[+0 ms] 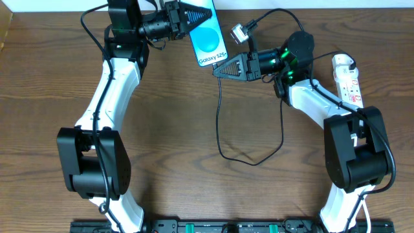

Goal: Plug charger to phone and switch on socket
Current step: 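Push the plug up into the phone's bottom port with the right gripper, then release the plug and withdraw the right gripper to the right, then lower the phone flat onto the table with the left gripper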

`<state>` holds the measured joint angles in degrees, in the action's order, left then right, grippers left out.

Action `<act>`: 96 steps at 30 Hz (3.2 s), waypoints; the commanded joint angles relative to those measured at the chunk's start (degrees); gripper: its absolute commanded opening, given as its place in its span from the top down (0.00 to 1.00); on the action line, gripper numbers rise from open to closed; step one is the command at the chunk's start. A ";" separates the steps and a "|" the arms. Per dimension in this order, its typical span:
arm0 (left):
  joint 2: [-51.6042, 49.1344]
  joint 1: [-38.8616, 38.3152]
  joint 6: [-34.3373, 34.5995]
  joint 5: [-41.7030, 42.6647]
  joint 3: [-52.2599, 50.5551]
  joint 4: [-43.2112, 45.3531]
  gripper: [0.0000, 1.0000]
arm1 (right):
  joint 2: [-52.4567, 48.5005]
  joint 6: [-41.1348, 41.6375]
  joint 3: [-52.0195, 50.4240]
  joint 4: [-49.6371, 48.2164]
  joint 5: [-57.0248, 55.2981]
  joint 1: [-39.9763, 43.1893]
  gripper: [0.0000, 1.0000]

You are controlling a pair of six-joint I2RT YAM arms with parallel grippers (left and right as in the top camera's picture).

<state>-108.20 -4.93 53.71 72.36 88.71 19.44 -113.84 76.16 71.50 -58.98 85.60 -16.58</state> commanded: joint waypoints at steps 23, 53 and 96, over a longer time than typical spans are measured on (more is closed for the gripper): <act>1.49 6.56 -3.04 11.26 0.70 -4.52 0.93 | 0.13 -4.61 0.39 -7.85 1.62 3.91 0.01; 1.46 -1.01 -17.14 -1.42 0.39 -23.12 0.93 | 11.82 -53.20 0.39 89.46 -52.43 22.27 0.01; -16.15 -21.03 -17.59 -34.49 0.37 -44.81 0.92 | 22.82 -54.84 0.37 91.60 -63.21 22.49 0.01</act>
<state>-122.85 -26.04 32.34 37.43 88.47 -25.47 -91.44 22.24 71.77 32.36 23.05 5.87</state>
